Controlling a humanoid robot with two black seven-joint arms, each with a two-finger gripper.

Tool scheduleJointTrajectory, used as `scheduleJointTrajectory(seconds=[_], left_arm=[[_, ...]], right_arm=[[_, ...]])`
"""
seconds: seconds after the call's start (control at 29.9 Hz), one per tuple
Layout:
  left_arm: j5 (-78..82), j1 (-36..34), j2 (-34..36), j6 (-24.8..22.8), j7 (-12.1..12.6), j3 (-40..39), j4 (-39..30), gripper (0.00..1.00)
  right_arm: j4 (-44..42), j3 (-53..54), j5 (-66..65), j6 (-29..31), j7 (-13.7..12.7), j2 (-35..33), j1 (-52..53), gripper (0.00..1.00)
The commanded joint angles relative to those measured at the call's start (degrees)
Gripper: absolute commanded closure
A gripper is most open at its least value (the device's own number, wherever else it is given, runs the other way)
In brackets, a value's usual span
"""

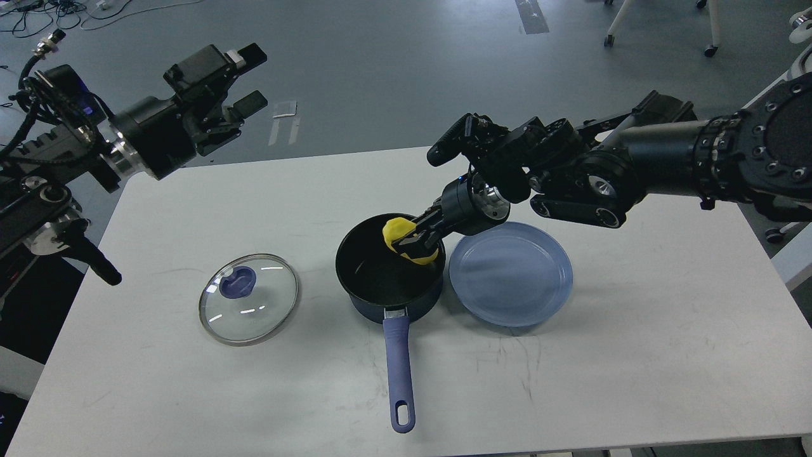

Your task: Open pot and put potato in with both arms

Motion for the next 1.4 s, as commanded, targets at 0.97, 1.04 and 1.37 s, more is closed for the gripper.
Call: scheduleJointTrajectory(seconds=[0.97, 1.04, 1.37], left_arm=[[0.0, 0.5, 0.0, 0.1, 0.0, 0.0, -0.4, 0.03], [0.0, 0.5, 0.0, 0.1, 0.0, 0.0, -0.4, 0.03], [-4.0, 4.7, -0.9, 0.1, 0.0, -3.1, -0.3, 0.03]], right_arm=[[0.3, 4.5, 3.3, -0.2, 0.0, -3.4, 1.6, 0.05], [0.6, 7.6, 3.3, 0.0, 0.0, -6.8, 1.6, 0.05], [0.4, 28.2, 21.2, -0.3, 0.0, -22.0, -8.1, 0.05]])
